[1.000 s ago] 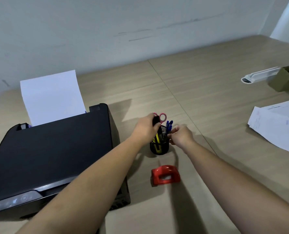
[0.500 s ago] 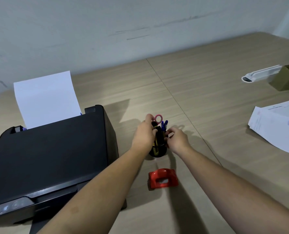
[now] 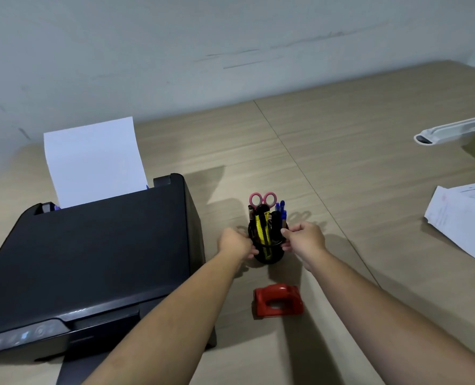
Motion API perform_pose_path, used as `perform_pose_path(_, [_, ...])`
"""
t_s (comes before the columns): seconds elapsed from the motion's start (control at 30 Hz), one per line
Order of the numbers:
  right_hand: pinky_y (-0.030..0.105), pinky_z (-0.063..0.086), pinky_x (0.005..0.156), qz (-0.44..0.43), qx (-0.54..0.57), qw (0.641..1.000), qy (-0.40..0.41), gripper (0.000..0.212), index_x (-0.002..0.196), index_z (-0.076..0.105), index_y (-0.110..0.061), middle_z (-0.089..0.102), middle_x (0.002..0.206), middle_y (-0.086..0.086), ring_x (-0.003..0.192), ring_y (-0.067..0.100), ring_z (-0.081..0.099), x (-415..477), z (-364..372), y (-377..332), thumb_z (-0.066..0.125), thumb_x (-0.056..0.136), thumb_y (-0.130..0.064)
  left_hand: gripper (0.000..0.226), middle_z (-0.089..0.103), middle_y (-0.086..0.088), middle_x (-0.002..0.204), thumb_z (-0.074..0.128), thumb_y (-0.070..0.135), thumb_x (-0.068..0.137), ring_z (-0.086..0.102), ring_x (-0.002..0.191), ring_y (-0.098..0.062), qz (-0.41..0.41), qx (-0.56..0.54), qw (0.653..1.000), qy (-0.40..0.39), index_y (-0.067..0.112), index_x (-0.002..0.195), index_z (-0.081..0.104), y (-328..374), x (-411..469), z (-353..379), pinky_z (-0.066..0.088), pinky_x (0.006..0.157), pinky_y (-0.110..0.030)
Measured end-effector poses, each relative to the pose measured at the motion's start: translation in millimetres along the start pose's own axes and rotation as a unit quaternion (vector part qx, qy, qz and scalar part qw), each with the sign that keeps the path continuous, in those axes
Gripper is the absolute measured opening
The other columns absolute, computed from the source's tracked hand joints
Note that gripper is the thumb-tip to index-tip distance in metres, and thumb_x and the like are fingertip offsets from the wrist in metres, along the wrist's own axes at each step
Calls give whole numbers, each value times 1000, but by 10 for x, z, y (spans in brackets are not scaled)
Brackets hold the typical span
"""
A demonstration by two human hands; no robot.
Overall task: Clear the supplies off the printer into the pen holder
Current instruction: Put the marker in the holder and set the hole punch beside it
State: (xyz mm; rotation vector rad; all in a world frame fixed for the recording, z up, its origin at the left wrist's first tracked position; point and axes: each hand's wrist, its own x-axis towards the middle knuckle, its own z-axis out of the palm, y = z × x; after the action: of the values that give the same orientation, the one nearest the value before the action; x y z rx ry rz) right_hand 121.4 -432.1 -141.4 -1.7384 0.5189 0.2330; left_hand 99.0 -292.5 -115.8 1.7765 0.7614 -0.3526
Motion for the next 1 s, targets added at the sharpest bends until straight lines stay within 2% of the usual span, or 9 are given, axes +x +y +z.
perform_pose_path(0.1, [28, 54, 54, 9, 8, 1000, -11, 15, 75, 54, -8, 63, 76, 12, 50, 18, 58, 106, 23, -77, 66, 84, -5, 28, 66, -20, 94, 43, 9, 97, 63, 54, -17, -21, -75, 997, 14, -5, 118, 54, 10, 107, 68, 48, 34, -19])
perform_pose_path(0.2, [30, 57, 59, 10, 12, 1000, -19, 14, 76, 54, -8, 61, 71, 9, 51, 18, 58, 191, 57, -130, 65, 84, -5, 12, 66, -17, 86, 49, 7, 94, 63, 53, -17, -14, -107, 994, 27, 1, 104, 54, 72, 196, 78, 49, 35, -17])
perform_pose_path(0.33, [30, 56, 58, 4, 0, 1000, -20, 18, 72, 53, -10, 62, 72, 9, 51, 18, 58, 329, 118, -201, 66, 84, -5, 12, 63, -7, 51, 54, 1, 90, 61, 37, -11, -12, -96, 994, 48, 5, 80, 49, 141, 376, 78, 52, 41, -19])
perform_pose_path(0.43, [32, 56, 59, 0, -5, 1000, -19, 21, 70, 51, -11, 61, 71, 9, 50, 18, 58, 497, 168, -306, 66, 84, -5, 14, 59, -3, 36, 53, -3, 90, 55, 26, -7, -9, -89, 995, 48, 6, 81, 47, 290, 509, 77, 51, 39, -19])
perform_pose_path(0.6, [32, 57, 58, -16, -26, 999, -14, 26, 65, 49, -12, 60, 67, 7, 50, 19, 59, 789, 290, -539, 66, 84, -5, 23, 69, -25, 91, 52, -5, 92, 63, 35, -16, 8, -111, 993, 37, -4, 115, 51, 571, 693, 45, 47, 32, -17])
perform_pose_path(0.67, [34, 59, 61, -26, -43, 999, -2, 26, 66, 49, -12, 60, 66, 7, 50, 18, 60, 870, 346, -608, 66, 84, -6, 6, 64, -21, 89, 54, -4, 91, 73, 68, -31, 7, -113, 993, 41, 1, 91, 51, 640, 770, 27, 46, 31, -16])
perform_pose_path(0.73, [35, 60, 64, -30, -56, 998, 4, 26, 66, 48, -13, 59, 66, 6, 50, 19, 60, 913, 386, -648, 66, 84, -6, 24, 62, -18, 86, 57, -2, 91, 71, 78, -37, 1, -112, 993, 44, 7, 72, 45, 645, 836, 1, 48, 33, -18])
perform_pose_path(0.87, [33, 60, 63, -37, -64, 997, 4, 25, 65, 52, -13, 60, 66, 8, 51, 18, 60, 918, 339, -626, 67, 84, -10, 28, 56, -12, 64, 50, 17, 97, 55, 56, -28, 25, 22, 999, 35, 8, 70, 51, 597, 733, -92, 49, 60, -33])
perform_pose_path(1.0, [30, 55, 58, -48, -43, 997, -35, 21, 69, 53, -12, 61, 71, 13, 57, 21, 62, 801, 128, -514, 62, 88, -16, 25, 60, -17, 81, 46, 15, 95, 62, 83, -31, 162, 287, 944, 17, -3, 93, 64, 522, 479, -212, 52, 78, -37])
